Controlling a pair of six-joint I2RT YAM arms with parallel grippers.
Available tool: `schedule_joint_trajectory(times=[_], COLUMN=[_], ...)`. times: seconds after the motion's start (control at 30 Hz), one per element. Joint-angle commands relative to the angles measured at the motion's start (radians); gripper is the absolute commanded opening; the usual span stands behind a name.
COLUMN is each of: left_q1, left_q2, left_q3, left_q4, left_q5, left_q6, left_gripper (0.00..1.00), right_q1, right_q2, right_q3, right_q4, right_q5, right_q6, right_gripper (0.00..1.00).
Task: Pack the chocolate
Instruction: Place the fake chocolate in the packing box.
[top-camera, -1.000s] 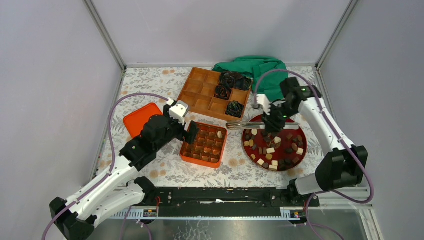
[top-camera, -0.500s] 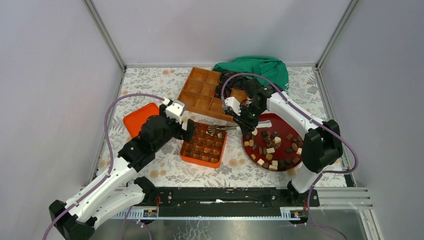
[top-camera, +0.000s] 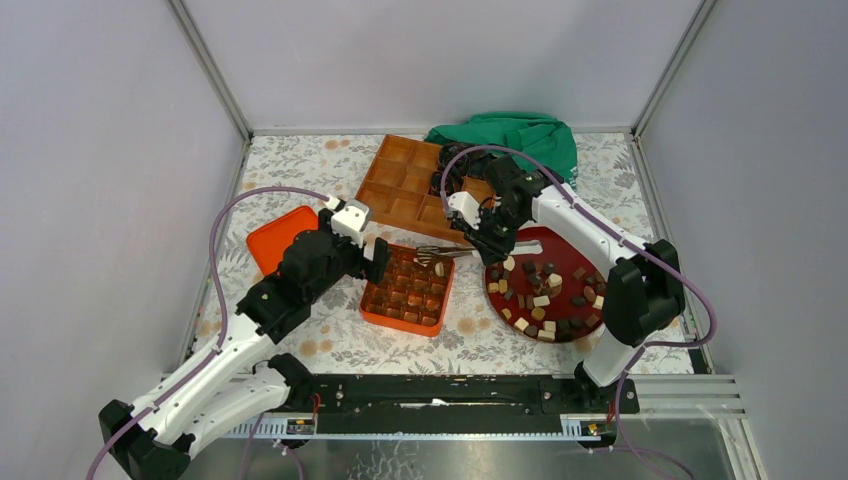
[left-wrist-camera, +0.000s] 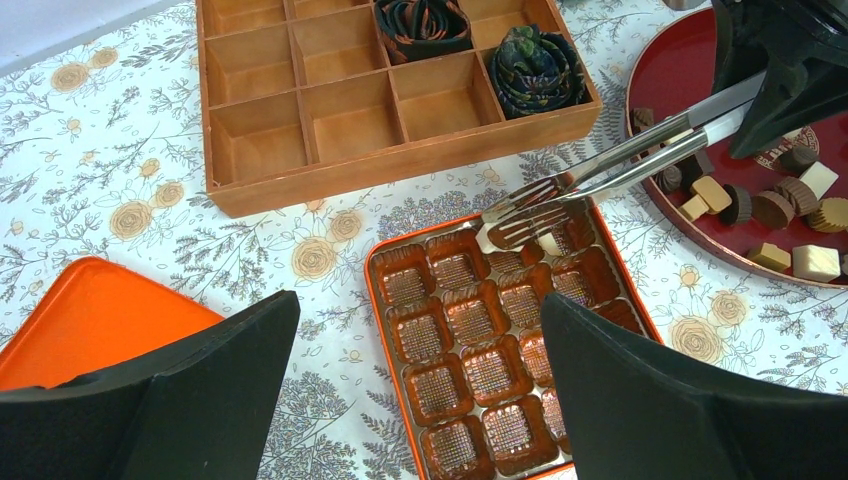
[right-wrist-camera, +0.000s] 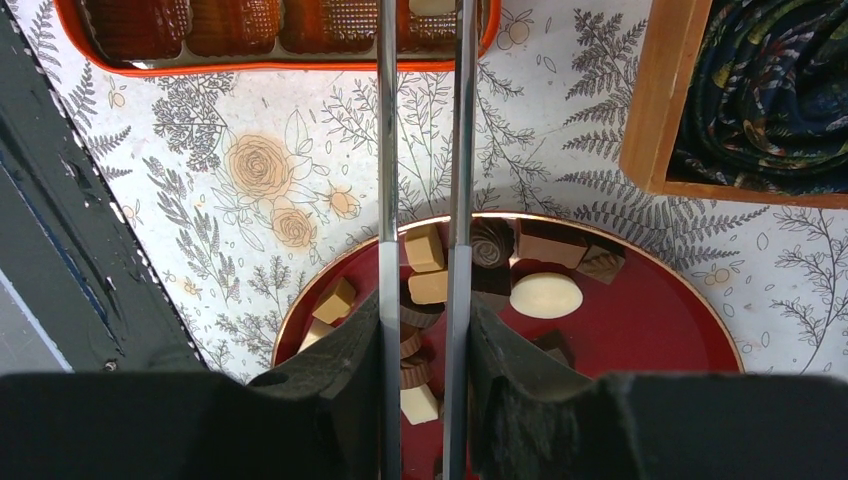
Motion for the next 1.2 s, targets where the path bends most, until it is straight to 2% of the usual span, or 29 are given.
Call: schedule_joint_trajectory(times=[0.0,0.23,0.37,0.47,0.63,0.83,0.93,1.07,1.17], left_q1=[0.010,0.012,0.015,0.016,0.019,0.022,0.022,0.022,0.022], left_q2=[-0.003,-0.002,-0.004,-0.008,-0.004,-0.002,0.004,0.002,0.001], left_q3=[-0.008,-0.008,-0.008,-0.009,-0.009,-0.011,-0.012,-0.013,-0.014], left_q4=[0.054,0.053,0.053,0.055,0.060,0.063,0.064,0.064,0.064], left_q5=[-0.010,-0.005,0.001,0.003,0.021,0.032,0.036,0.035,0.038], left_q6=[-0.008,-0.008,-0.010,-0.010,-0.016,-0.020,-0.021,-0.024,-0.024], left_gripper=[0.99,0.99,0.99,0.99,0.99,0.99,0.99,0.99,0.99], right_q1=[0.010,0.009,0.006,-0.033,-0.218,-0.565,-0.636,-0.644,-0.644], right_q2=[-0.031,-0.045,-0.068,-0.115,-0.263,-0.472,-0.537,-0.581,-0.570], right_q3=[0.016,0.007,0.008,-0.001,-0.080,-0.279,-0.345,-0.391,-0.357], right_q4=[0.007,-0.009,-0.024,-0.044,-0.035,0.016,0.019,0.015,-0.059], right_q5=[-0.010,-0.038,-0.061,-0.148,-0.343,-0.496,-0.476,-0.388,-0.282], right_q6=[0.021,0.023,0.027,0.025,0.023,0.009,-0.009,-0.030,-0.085], right_gripper=[0.36,0.41,0.39,0.38,0.38,0.39,0.39,0.39,0.39])
